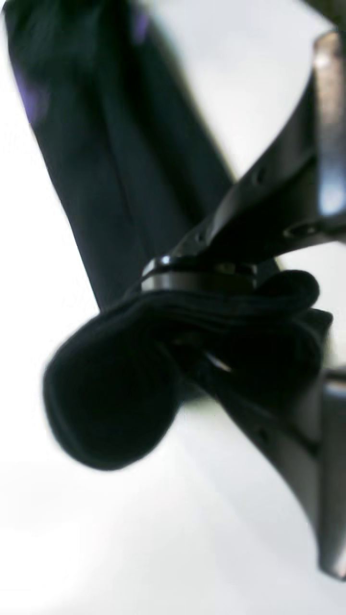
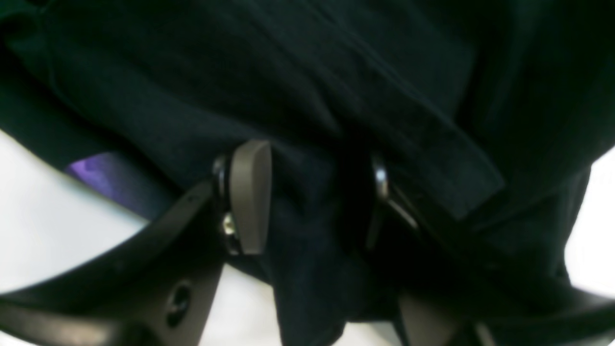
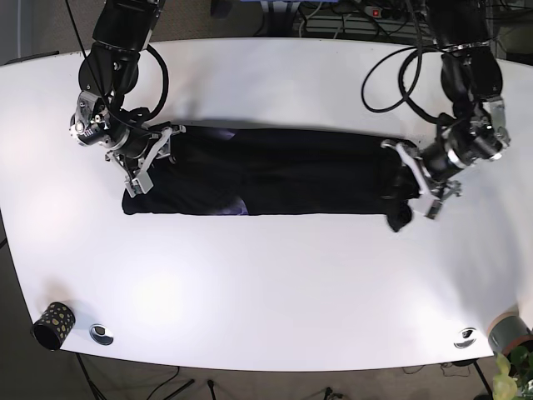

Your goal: Fold the T-shirt properly

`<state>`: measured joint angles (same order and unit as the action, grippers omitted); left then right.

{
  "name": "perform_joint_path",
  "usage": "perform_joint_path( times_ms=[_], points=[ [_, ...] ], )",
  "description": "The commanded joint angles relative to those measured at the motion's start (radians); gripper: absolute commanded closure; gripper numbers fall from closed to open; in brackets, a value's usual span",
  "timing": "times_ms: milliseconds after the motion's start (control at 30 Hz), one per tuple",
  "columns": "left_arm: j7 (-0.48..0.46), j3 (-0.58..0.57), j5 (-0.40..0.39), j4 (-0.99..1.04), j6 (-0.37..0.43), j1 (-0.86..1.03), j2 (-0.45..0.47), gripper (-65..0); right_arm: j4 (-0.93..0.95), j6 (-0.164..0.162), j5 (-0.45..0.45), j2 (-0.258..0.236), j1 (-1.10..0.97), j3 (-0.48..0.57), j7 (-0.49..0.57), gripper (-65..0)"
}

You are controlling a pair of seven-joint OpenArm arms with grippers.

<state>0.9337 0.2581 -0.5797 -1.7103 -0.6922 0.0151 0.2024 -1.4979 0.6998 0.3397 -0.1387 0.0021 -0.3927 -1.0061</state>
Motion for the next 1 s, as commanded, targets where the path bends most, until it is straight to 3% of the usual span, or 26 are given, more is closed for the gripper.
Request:
perform_joint_path(
  times_ms=[0,100,267,433,667,967],
  points=[
    [-0.014,-0.064,-0.018,-0.003,0.024,-0.030,-0.030,-5.3,-0.013,-0.002,-0.006,-0.009,0.012,-0.002,-0.007,-25.0],
    [-0.015,-0.139,-0.016,0.048,0.070,-0.071,-0.085,-5.4,-0.013,-0.002,-0.006,-0.009,0.012,-0.002,-0.007,-25.0],
    [-0.017,-0.151,0.042,0.125,0.138,-0.102,-0.200,-5.4,-0.013,-0.002,-0.006,-0.009,0.011,-0.002,-0.007,-24.9],
    [-0.018,-0.179,0.094,0.171,0.139,-0.137,-0.286,-5.4,-0.013,-0.002,-0.006,-0.009,0.009,-0.002,-0.007,-24.9],
    [-0.020,-0.256,0.096,0.181,0.145,-0.142,-0.338,-6.4,-0.013,-0.002,-0.006,-0.009,0.009,-0.002,-0.007,-24.9],
    [-0.020,-0.379,0.201,0.209,0.145,-0.143,-0.355,-34.3,-0.013,-0.002,-0.006,-0.009,0.014,-0.002,-0.007,-25.2]
  ],
)
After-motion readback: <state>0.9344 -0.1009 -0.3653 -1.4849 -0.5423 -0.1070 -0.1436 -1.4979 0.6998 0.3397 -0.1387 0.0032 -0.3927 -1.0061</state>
